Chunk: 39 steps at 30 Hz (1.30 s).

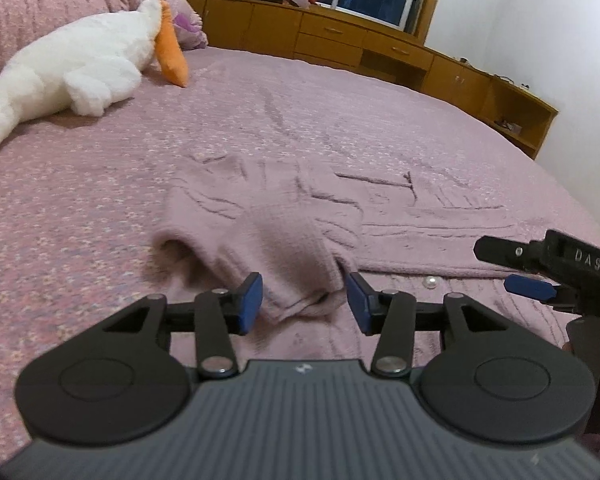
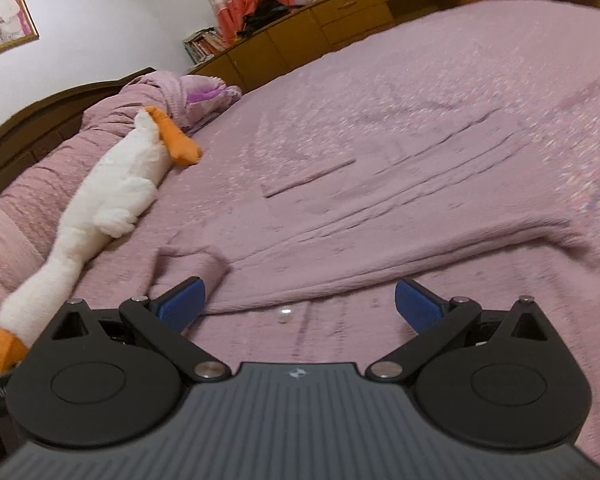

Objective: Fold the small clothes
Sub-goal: 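Grasp the cardigan hem with the right gripper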

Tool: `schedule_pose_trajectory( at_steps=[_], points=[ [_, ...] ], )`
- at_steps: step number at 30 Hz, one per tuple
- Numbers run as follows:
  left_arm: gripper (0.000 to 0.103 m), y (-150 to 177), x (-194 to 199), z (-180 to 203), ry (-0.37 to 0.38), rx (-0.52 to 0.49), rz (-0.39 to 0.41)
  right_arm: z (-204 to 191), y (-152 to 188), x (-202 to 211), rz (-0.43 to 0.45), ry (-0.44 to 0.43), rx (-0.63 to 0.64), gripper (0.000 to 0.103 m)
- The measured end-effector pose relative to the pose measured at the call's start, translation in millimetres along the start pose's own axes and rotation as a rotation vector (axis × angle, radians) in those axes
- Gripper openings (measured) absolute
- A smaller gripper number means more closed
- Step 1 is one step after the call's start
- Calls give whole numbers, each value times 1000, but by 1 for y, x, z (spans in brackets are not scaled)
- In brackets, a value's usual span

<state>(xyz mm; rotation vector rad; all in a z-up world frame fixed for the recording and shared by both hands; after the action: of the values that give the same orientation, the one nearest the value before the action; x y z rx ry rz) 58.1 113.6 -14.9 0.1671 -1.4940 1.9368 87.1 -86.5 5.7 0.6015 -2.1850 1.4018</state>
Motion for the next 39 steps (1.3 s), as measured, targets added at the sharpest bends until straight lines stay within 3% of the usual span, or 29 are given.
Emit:
schedule_pose_trajectory(
  at_steps=[7,14,18,23,26,28,34,37,39],
  points=[
    [48,1,15,-29,-91,49,19,-32,-3,-8,-48,-71,12,103],
    [48,2,6,-63,-213,73,-5,-79,-15,-32,-116,-142,50,103],
    [48,0,-3,-76,-240,82,-7,-99,-17,-57,-195,-160,41,97],
    [48,-1,-15,-83,-227,98,-13,-110,-8,-90,-310,-143,36,77],
    [48,-2,-23,-84,-220,93,-18,-116,-3,-101,-339,-136,59,46],
    [48,-2,-28,-86,-224,92,-20,-119,-6,-103,-328,-118,95,15],
    [48,-4,-34,-90,-252,97,-17,-124,-51,-77,-192,-145,194,10],
    [50,-5,-37,-91,-258,102,-19,-122,-76,-71,-112,-104,255,9],
    [50,-5,-39,-89,-267,87,-25,-117,-81,-77,-106,-72,284,10]
  ],
)
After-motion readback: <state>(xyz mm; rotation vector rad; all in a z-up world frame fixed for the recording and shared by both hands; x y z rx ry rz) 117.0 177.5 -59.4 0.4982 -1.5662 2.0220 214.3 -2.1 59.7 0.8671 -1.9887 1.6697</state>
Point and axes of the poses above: each gripper's, at about its wrist camera, not at the fingertips, and x roughly against the way its jaws point, z to its right, y to its underside, the point moved 8 cm from there along -x, roughly the way its jaws point, and after that the axes turned 13 degrees about y, right-handed, at the moved point
